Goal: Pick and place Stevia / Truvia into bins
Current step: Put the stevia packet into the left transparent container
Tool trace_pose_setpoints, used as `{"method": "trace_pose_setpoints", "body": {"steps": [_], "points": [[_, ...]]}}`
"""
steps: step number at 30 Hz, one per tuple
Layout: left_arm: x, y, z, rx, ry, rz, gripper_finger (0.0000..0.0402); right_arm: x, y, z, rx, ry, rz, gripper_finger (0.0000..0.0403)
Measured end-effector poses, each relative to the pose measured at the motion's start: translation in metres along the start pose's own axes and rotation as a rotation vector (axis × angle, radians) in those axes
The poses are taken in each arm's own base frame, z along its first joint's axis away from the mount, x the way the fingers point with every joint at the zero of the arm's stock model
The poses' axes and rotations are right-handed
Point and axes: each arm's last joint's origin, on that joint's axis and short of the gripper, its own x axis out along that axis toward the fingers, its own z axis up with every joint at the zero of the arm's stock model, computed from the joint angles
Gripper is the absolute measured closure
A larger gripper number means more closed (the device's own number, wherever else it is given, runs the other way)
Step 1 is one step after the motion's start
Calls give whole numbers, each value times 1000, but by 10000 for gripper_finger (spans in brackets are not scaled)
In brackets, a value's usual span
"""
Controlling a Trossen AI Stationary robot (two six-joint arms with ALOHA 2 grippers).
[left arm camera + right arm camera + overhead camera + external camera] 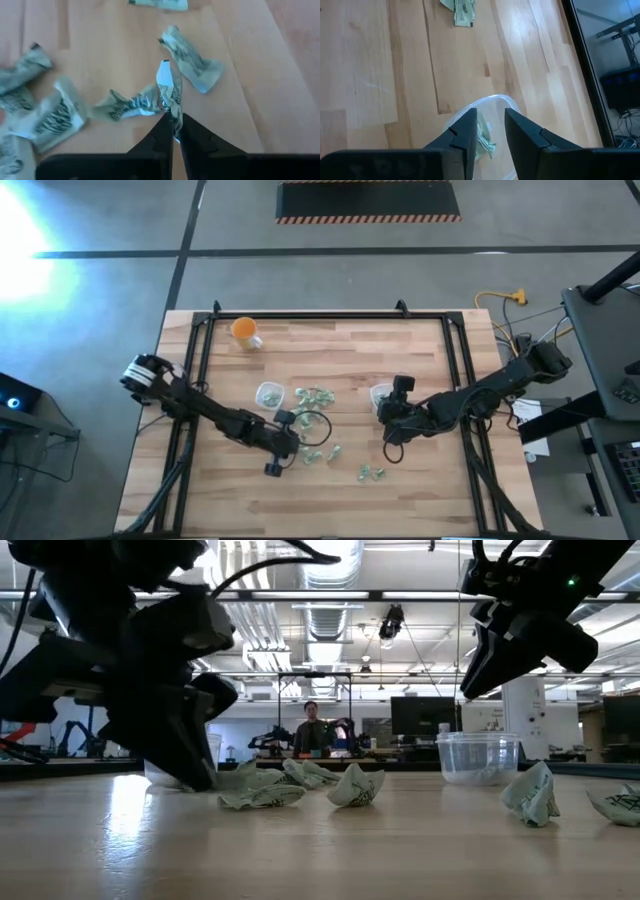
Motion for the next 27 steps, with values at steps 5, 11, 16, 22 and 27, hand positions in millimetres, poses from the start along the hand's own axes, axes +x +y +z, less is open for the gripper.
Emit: {"method": "trace_pose_setpoints", "body": {"steps": [5,11,16,22,27], "points": [[-10,4,3,25,-18,104,399,0,0,0,1,-1,0,314],[-43,15,9,28,-53,411,401,0,0,1,8,-6,2,314],[-76,24,6,-7,-70,672,401,0,1,2,12,-13,5,314],[-95,34,-12,-160,11,736,401,0,1,2,16,-18,7,314],[-94,35,-20,-211,76,728,401,0,1,3,19,-22,8,314]]}}
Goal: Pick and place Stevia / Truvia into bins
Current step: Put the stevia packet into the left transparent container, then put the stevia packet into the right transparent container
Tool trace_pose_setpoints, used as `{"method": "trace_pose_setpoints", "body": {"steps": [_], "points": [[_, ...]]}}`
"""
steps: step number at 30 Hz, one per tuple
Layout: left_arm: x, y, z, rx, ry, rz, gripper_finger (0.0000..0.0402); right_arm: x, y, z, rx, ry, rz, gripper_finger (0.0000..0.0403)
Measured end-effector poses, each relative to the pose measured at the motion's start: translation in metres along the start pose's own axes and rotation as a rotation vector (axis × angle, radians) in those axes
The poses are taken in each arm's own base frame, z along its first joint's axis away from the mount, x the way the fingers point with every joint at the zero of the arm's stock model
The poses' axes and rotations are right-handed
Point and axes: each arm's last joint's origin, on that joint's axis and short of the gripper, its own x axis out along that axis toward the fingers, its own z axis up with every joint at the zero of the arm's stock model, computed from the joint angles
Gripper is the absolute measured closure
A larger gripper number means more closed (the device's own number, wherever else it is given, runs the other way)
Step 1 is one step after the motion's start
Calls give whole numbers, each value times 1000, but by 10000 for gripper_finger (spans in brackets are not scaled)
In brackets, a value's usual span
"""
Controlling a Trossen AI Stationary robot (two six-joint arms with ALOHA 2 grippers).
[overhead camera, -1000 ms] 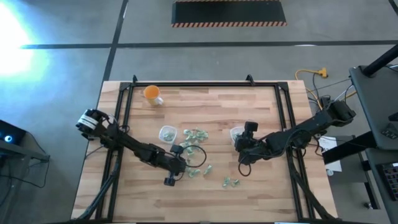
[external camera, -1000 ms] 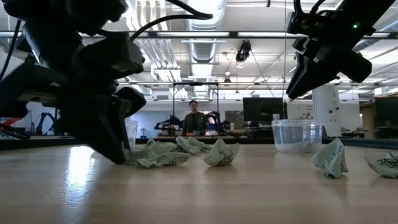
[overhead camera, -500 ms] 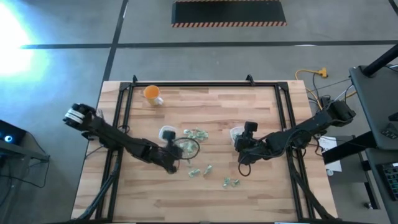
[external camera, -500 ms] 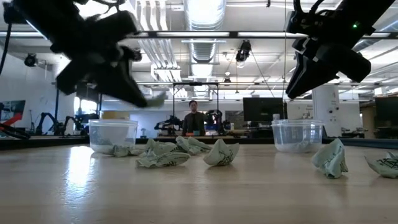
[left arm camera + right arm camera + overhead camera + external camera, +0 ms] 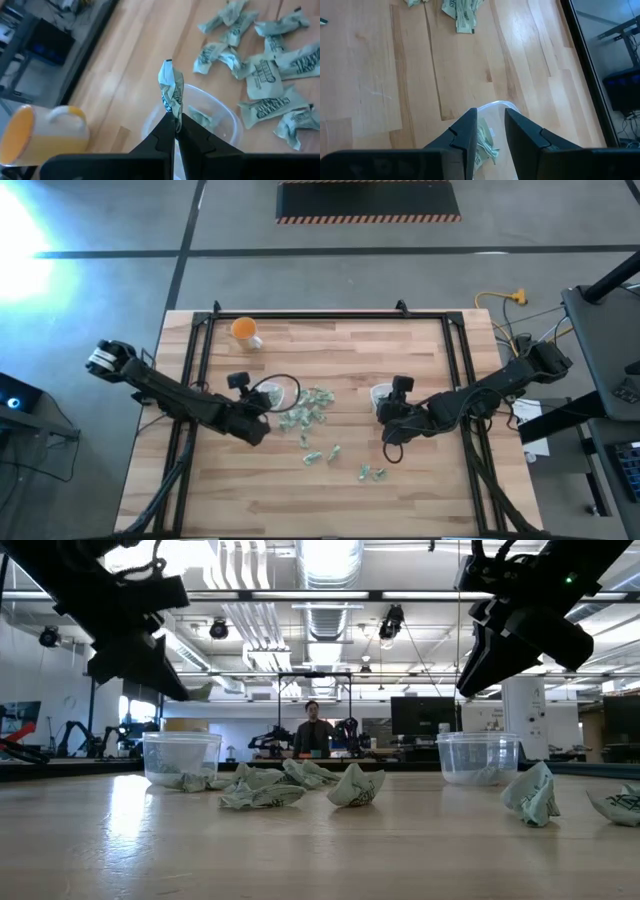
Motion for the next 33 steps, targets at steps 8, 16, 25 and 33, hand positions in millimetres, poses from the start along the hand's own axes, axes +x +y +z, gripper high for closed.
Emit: {"method": "trace_pose_setpoints", "body": {"steps": [8,16,25,33], "points": [[8,-3,-2,10,38,3,401,0,1,4,-5,-31,15,314],[13,-7,-5,33,59,19,330,0,2,4,-14,-29,32,314],[6,-1,2,1,27,7,279,-3,16,23,-52,-179,354,314],[3,1,2,-21,23,-16,278,10,48,43,-164,-466,685,314]]}}
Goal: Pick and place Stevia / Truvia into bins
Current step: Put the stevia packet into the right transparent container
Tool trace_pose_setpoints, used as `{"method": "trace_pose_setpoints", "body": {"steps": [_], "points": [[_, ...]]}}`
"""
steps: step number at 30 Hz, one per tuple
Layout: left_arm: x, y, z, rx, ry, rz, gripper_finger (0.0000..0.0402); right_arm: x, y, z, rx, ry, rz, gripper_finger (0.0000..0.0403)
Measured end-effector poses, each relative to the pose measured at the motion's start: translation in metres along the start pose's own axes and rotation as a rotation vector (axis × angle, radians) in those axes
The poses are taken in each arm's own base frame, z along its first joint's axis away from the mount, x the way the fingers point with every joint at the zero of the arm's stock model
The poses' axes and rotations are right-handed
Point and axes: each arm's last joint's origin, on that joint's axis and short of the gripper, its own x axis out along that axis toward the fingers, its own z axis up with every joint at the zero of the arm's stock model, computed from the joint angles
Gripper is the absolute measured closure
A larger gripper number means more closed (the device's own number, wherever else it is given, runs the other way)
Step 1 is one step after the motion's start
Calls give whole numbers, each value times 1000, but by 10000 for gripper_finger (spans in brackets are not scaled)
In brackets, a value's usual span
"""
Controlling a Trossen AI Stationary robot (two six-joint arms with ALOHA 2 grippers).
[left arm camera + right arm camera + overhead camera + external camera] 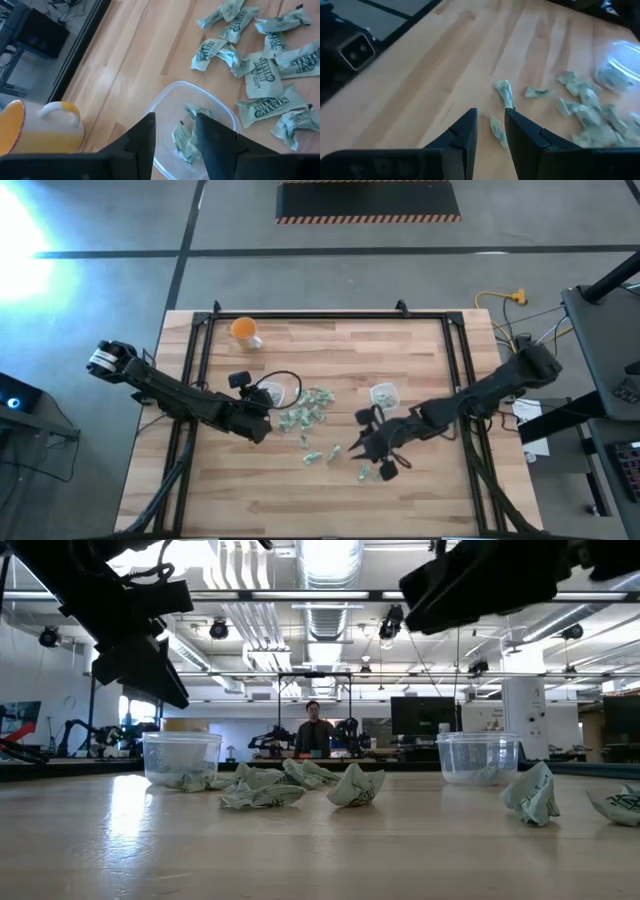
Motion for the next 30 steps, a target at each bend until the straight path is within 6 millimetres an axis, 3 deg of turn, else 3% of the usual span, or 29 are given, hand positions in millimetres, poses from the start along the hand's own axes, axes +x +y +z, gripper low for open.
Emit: {"method": "trace_pose_setpoints", "body": {"steps": [6,12,19,30], "points": [[0,0,0,-2,3,-9,278,38,-5,-17,-46,68,12,307],[0,0,0,-6,1,-11,278,54,-17,-20,16,99,-4,265],[0,0,0,-7,-1,-12,278,80,-18,-28,29,170,48,225],[0,0,-1,-6,0,-11,278,84,-28,-28,61,275,2,251]]}}
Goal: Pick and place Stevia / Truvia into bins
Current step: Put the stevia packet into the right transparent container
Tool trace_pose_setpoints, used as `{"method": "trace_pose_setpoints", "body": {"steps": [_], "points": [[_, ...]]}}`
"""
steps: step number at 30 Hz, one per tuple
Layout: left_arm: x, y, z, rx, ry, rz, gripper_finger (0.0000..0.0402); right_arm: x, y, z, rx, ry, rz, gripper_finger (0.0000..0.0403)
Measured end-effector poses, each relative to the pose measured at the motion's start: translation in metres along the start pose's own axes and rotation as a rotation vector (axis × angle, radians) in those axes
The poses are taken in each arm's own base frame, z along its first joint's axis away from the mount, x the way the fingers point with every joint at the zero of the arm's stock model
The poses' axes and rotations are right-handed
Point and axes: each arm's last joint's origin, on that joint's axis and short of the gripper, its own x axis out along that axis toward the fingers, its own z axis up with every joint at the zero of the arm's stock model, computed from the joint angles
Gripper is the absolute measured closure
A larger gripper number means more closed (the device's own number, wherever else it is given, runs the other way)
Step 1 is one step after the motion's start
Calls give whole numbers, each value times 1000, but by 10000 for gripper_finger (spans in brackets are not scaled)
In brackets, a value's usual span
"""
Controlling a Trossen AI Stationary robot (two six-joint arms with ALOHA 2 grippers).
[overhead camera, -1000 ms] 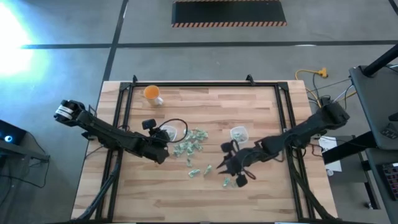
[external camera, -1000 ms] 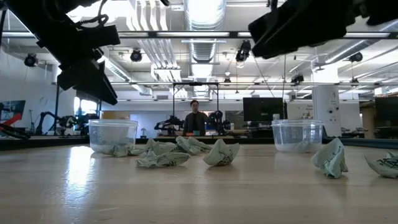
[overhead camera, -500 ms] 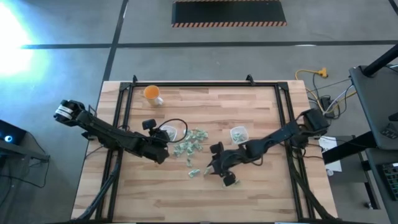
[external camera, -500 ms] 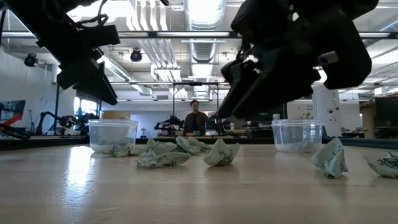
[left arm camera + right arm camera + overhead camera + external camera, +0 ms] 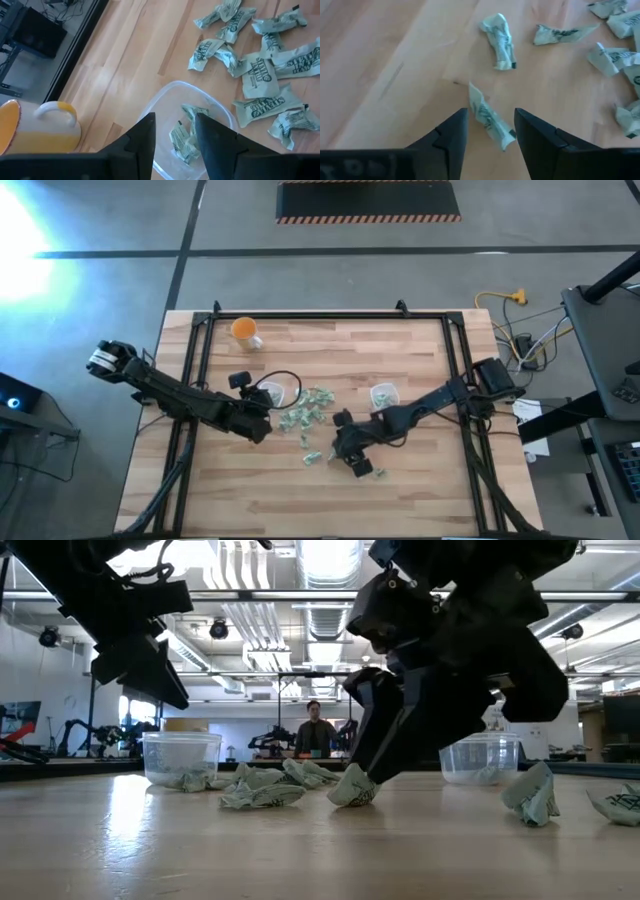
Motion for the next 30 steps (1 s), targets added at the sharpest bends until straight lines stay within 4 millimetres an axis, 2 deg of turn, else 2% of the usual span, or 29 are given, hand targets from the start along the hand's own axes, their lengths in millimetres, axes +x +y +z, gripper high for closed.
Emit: {"method": "trace_pose_setpoints", "body": {"steps": [10,20,25,30], "points": [[0,0,0,1,1,1,279,1,0,-2,-21,17,3,287],[0,0,0,1,1,0,279,1,0,-4,-70,32,4,388],[0,0,0,2,2,1,279,-1,0,0,-78,22,2,394],[0,0,0,2,2,1,279,-12,-1,7,-86,25,-47,394]]}}
